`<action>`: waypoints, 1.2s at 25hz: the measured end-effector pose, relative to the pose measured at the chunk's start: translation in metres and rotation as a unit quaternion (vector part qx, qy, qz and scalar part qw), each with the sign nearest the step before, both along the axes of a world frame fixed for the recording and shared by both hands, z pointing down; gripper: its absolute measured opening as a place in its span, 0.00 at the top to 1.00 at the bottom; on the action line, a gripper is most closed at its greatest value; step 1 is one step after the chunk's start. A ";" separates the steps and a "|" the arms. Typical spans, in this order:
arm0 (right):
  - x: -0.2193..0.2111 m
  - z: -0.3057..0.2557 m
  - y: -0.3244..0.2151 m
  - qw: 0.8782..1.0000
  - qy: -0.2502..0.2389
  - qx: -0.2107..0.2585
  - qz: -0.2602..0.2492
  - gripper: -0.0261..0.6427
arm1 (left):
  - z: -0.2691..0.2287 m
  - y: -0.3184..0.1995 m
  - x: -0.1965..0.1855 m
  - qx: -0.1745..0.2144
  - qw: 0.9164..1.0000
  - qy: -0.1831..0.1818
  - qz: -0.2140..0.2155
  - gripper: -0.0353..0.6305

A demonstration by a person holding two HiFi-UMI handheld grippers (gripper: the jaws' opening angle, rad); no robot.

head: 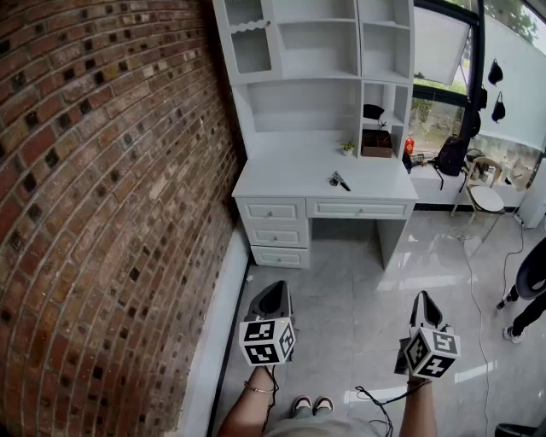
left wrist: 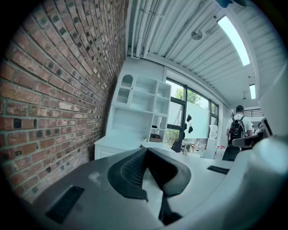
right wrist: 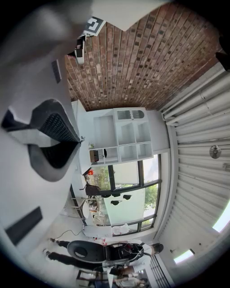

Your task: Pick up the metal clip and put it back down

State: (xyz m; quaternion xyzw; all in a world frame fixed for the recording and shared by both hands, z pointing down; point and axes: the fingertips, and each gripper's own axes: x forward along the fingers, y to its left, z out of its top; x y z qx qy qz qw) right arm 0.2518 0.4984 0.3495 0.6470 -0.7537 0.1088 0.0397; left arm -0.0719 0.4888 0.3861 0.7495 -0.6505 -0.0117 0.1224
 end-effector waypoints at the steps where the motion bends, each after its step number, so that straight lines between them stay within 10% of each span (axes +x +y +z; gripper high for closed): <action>1: -0.001 0.000 0.000 1.000 0.000 0.000 0.000 0.96 | -0.001 0.000 -0.001 0.000 1.000 0.001 0.000 0.93; 30: -0.007 0.004 -0.003 1.000 -0.010 -0.002 0.001 0.96 | -0.013 -0.002 0.002 0.014 0.999 -0.009 0.028 0.92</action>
